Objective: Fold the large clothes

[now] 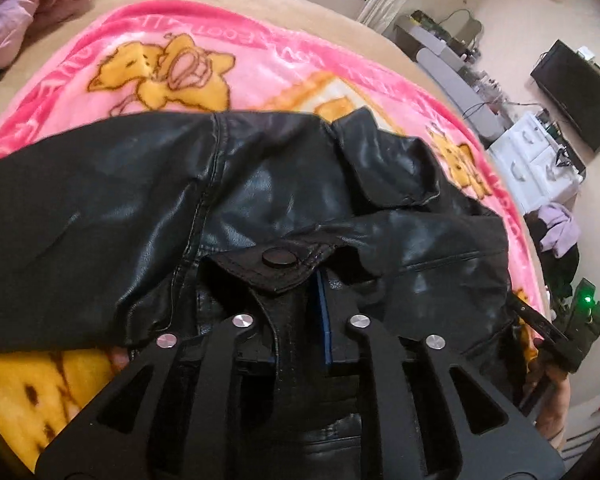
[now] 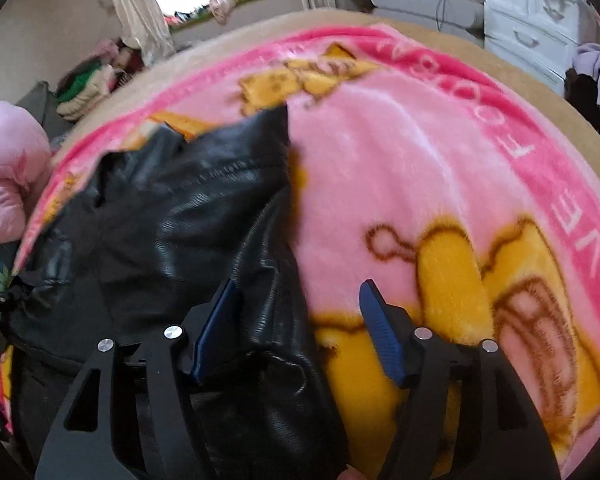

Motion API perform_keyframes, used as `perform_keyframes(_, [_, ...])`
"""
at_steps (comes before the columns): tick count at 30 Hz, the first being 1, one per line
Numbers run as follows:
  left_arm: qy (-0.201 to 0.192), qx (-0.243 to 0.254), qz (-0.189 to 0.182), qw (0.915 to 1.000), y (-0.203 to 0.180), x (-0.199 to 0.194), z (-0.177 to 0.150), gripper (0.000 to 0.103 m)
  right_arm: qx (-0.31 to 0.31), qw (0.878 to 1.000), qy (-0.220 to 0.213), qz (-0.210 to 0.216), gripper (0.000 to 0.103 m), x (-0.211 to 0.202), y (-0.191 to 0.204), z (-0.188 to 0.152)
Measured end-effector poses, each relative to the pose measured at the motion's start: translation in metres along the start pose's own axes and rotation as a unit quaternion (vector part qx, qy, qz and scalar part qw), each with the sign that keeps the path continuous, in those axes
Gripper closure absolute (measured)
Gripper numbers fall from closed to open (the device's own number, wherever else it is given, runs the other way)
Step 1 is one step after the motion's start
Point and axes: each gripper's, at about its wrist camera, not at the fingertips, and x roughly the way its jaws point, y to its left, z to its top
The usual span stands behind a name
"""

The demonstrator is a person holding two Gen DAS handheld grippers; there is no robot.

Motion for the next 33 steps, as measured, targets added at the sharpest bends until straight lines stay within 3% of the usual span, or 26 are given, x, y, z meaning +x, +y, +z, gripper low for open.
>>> perform_keyframes(2, [-0.020,0.003,-0.005,0.9998,-0.003,-0.013,0.004,0.082,-0.014,0.999,-0.038,0.013,0.040,-0.016,0.009,0.006])
perform_keyframes(6, [-0.056,0.020,0.020,0.9980,-0.010,-0.034,0.007,0.081,-0.059,0.993,-0.077,0.065,0.039,-0.029,0.041,0.019])
perform_keyframes(8, [-0.081,0.040,0.048,0.9948,-0.018,-0.044,0.006,0.069,-0.077,0.990,-0.070,0.093,0.039,-0.024,0.057,0.023])
perform_keyframes(10, [-0.092,0.050,0.055,0.9930,-0.021,-0.050,0.006,0.067,-0.094,0.988,-0.057,0.107,0.039,-0.014,0.074,0.022])
perform_keyframes(13, [-0.103,0.053,0.049,0.9920,-0.026,-0.053,0.006,0.068,-0.114,0.989,-0.036,0.087,0.040,0.001,0.083,0.019])
perform_keyframes(19, [-0.032,0.090,0.034,0.9948,-0.047,-0.010,-0.011,0.067,-0.089,0.992,-0.003,0.084,0.040,0.022,0.073,0.013])
perform_keyframes(24, [0.034,0.074,0.065,0.9945,-0.031,0.036,-0.023,0.069,-0.088,0.994,0.024,0.062,0.040,0.037,0.070,0.008])
perform_keyframes(28, [0.041,0.031,0.029,0.9983,-0.011,0.041,-0.021,0.071,-0.081,0.994,0.030,0.064,0.040,0.042,0.066,0.006])
perform_keyframes(31, [0.038,0.036,0.028,0.9983,-0.014,0.037,-0.023,0.071,-0.086,0.994,0.026,0.060,0.039,0.039,0.069,0.006])
perform_keyframes(33, [0.032,0.043,0.028,0.9982,-0.020,0.030,-0.022,0.065,-0.084,0.994,0.027,0.061,0.035,0.033,0.070,0.006])
